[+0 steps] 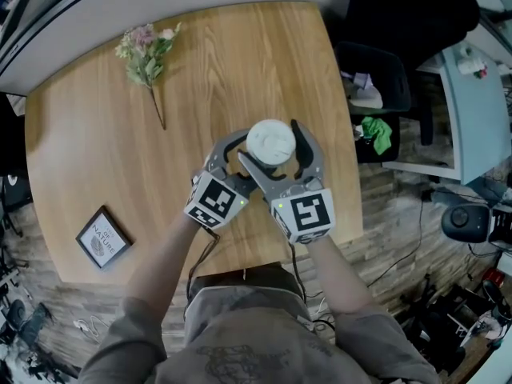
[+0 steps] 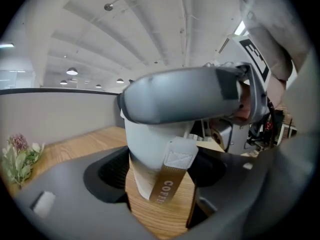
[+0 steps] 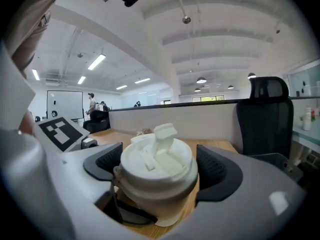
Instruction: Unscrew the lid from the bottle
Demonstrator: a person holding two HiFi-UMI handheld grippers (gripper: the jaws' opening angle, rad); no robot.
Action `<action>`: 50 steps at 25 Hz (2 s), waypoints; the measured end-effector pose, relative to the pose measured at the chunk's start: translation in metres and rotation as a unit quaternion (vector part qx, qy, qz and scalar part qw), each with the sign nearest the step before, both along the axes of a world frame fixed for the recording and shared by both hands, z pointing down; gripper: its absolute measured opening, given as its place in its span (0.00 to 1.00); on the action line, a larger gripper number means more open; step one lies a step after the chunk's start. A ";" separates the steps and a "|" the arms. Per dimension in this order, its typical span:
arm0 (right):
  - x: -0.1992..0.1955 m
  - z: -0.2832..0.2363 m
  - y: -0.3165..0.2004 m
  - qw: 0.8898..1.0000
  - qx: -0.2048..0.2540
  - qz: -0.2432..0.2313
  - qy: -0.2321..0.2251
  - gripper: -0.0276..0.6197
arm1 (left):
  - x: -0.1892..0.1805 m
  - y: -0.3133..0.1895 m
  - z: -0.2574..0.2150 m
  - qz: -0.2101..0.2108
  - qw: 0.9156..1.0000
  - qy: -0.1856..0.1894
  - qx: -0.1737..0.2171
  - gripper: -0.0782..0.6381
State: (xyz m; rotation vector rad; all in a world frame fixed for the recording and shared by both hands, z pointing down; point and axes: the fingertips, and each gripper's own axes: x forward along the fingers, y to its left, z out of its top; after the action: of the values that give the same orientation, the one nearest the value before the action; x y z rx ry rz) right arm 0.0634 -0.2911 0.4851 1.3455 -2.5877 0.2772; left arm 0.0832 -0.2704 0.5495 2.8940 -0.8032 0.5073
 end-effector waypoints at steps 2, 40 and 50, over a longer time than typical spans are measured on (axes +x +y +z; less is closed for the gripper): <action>0.001 0.001 -0.001 1.000 -0.006 -0.002 0.013 0.77 | 0.000 0.000 0.000 0.000 1.000 -0.001 0.000 0.58; -0.015 0.008 -0.015 1.000 0.000 -0.002 0.029 0.84 | -0.002 0.002 0.003 0.006 1.000 0.001 -0.008 0.57; -0.029 0.009 0.004 0.979 0.004 -0.200 0.033 0.84 | -0.003 0.005 0.004 0.030 1.000 -0.007 -0.007 0.56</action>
State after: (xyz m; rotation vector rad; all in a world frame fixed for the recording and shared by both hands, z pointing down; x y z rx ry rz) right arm 0.0346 -0.2873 0.4938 0.7917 -2.7242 0.1508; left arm 0.0800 -0.2658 0.5535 2.9113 -0.7139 0.5373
